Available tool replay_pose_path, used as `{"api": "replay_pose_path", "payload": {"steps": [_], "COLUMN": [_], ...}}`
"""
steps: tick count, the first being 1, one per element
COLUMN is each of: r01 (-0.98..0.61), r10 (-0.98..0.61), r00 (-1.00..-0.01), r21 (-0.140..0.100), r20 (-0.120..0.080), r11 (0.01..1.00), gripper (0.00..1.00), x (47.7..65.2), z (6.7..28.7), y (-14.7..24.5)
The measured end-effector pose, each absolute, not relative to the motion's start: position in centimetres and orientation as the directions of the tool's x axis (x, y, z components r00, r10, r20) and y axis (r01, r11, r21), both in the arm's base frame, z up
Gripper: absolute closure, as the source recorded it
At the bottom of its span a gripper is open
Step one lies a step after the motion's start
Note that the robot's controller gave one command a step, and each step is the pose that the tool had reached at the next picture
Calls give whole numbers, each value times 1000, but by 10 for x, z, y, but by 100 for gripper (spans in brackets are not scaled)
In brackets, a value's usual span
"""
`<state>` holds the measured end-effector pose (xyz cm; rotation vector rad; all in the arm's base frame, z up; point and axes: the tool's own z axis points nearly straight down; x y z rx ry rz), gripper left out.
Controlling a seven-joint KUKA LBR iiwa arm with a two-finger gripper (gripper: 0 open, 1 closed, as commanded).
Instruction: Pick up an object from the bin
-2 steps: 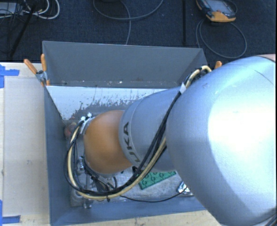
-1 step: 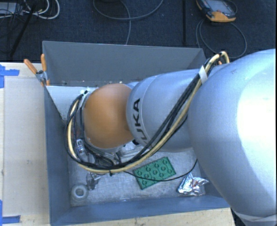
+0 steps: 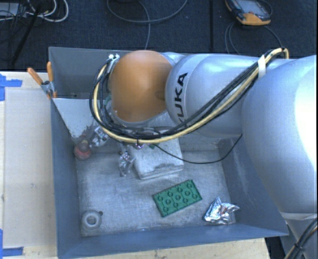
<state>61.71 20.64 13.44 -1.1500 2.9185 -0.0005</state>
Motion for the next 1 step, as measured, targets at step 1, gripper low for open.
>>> {"api": "replay_pose_path", "payload": {"steps": [1], "r01": [-861], "r10": [-861], "r00": [-509], "r21": [2], "r20": [4], "r11": [509], "gripper": [0], "x": [582], "z": [99], "y": [131]}}
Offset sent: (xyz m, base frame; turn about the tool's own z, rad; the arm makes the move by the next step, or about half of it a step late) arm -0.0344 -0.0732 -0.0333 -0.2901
